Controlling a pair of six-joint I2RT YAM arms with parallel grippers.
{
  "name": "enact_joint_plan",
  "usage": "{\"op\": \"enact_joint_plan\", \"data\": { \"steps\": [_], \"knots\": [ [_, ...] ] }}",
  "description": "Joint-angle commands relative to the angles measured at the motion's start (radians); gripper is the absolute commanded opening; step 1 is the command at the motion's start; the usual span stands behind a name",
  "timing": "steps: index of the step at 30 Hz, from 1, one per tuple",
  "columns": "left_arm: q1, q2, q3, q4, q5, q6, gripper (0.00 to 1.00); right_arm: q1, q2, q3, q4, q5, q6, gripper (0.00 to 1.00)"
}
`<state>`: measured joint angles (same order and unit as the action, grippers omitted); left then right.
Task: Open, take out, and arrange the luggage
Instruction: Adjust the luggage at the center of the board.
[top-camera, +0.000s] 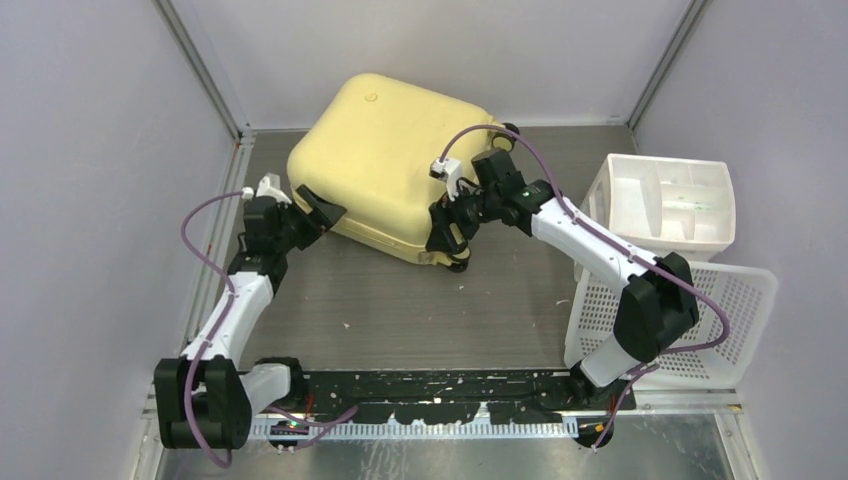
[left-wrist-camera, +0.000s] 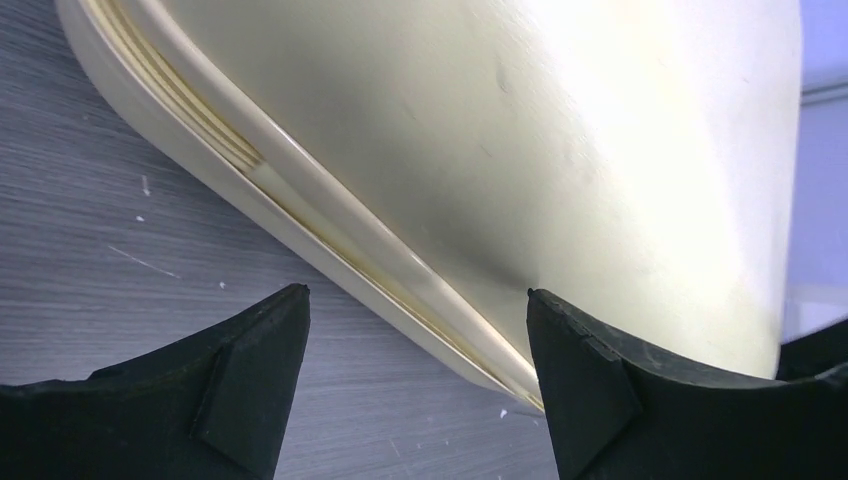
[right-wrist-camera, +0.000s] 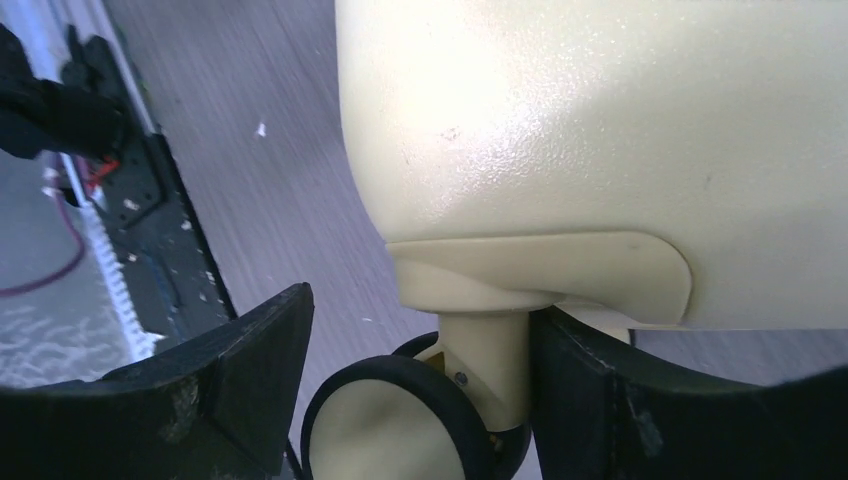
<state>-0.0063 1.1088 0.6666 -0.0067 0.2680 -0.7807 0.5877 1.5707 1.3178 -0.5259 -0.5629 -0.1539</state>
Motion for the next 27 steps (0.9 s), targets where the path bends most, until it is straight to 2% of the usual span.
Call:
{"op": "enact_joint_plan", "data": {
  "steps": [1, 5, 10, 14, 18, 23, 27],
  "knots": [
    [0.002, -0.095, 0.02, -0.033, 0.087, 0.025, 0.81, 0.016, -0.031, -0.025, 0.133, -0.099, 0.166, 0.79],
    [0.002, -0.261, -0.06, -0.119, 0.171, 0.015, 0.81, -0.005, -0.122, -0.053, 0.036, -0.111, -0.004, 0.99],
    [-0.026, -0.483, -0.164, -0.172, 0.24, -0.072, 0.81, -0.146, -0.22, -0.088, 0.003, -0.283, -0.066, 1.0],
    [-0.159, -0.578, -0.213, -0.172, 0.198, -0.125, 0.79, -0.261, -0.292, -0.126, 0.019, -0.42, -0.066, 1.0],
    [-0.263, -0.577, -0.214, -0.207, 0.068, -0.097, 0.68, -0.341, -0.358, -0.215, 0.131, -0.449, -0.004, 1.0],
    [-0.267, -0.484, -0.177, -0.259, -0.128, -0.015, 0.58, -0.406, -0.368, -0.284, 0.232, -0.399, 0.077, 0.99],
    [-0.263, -0.388, -0.141, -0.221, -0.228, 0.011, 0.52, -0.429, -0.351, -0.301, 0.281, -0.304, 0.141, 0.92]
  ]
}}
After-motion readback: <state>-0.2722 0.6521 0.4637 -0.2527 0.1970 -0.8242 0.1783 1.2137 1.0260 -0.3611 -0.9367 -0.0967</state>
